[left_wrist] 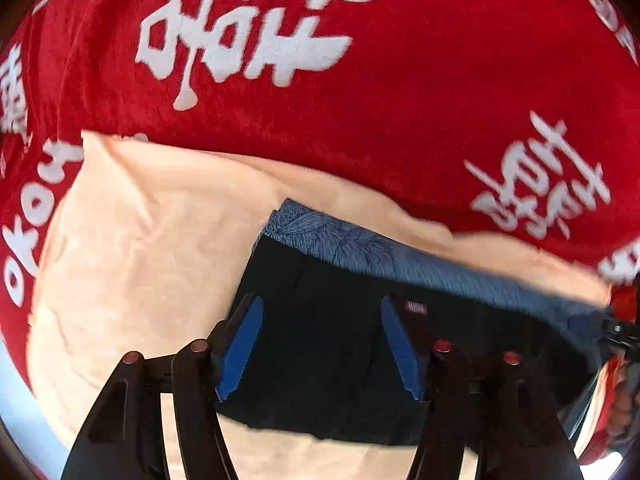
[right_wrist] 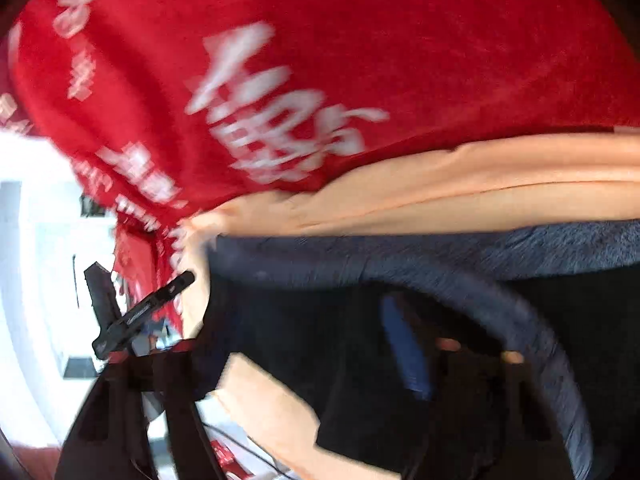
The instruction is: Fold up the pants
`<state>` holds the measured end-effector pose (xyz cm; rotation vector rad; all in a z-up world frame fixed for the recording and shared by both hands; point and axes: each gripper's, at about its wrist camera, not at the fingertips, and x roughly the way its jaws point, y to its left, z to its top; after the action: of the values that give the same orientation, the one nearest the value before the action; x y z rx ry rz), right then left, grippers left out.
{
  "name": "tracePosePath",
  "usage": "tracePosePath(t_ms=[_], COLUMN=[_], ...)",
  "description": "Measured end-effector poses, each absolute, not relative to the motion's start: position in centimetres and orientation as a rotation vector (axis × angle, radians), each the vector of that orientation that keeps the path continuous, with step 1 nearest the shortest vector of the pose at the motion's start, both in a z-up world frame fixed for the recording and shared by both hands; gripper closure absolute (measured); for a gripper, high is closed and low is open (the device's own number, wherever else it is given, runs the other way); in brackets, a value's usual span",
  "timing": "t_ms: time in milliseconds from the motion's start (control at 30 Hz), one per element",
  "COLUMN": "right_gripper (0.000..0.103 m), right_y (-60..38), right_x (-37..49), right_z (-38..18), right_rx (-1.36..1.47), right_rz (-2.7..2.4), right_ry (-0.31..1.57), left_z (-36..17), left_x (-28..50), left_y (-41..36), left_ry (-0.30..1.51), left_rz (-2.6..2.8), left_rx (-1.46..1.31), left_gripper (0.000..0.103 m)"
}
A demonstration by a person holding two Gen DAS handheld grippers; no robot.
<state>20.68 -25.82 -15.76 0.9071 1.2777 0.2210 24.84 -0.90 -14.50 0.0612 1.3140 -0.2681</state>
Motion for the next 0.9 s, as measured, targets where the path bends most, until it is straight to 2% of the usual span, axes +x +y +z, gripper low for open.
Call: tracePosePath(t_ms=[33,133,300,367,467,500,533,567,633,900], right_gripper=[0.064,0.07,0.07,0.07,0.07,0.068,0.059,0.044,0.034,0.034], right_y=[-24.3,-20.5,-18.0,-18.3,-20.0,-20.7,-21.4,-22.1,-23.3,-26.7], right_x=[20.4,21.9,25.8,26.9,27.4,26.9,26.1,25.1,22.2,6.6], right_z=[-15.7,-17.7,-21.8,-21.7,-19.6,-18.6,-17.6,-16.8,-15.3,-12.2], right_rx=[0.876,0.692,0.494,0.49,0.51,0.538,0.564,0.586,0.628,0.707], right_rz=[0.252,0.279,0.222,0.203,0.13,0.121,0.121,0.125,0.118,-0.095], right_ry=[1.308,1.43,1.434,1.385,1.301,1.265,1.238,1.224,1.218,1.246], left_z=[-15.1,-18.2,-22.0,-22.2,-21.3,-20.7,-20.1,-19.5,-17.9,-15.1], left_x=[24.5,24.4,26.1,26.4,25.9,25.5,24.9,24.2,22.4,12.0], left_y=[-1.4,-3.6,-6.1,-6.6,-6.8,-6.7,-6.5,-6.5,-6.7,-12.3], left_ry=[1.323,1.351,1.29,1.274,1.298,1.313,1.32,1.323,1.32,1.359], left_rz=[-0.277,-0.287,-0.165,-0.144,-0.141,-0.147,-0.151,-0.155,-0.178,-0.374], left_rx=[0.101,0.163,0.223,0.238,0.259,0.251,0.253,0.262,0.29,0.399], left_gripper=[0.038,0.036,0.036,0.031,0.031,0.031,0.031,0.031,0.031,0.031])
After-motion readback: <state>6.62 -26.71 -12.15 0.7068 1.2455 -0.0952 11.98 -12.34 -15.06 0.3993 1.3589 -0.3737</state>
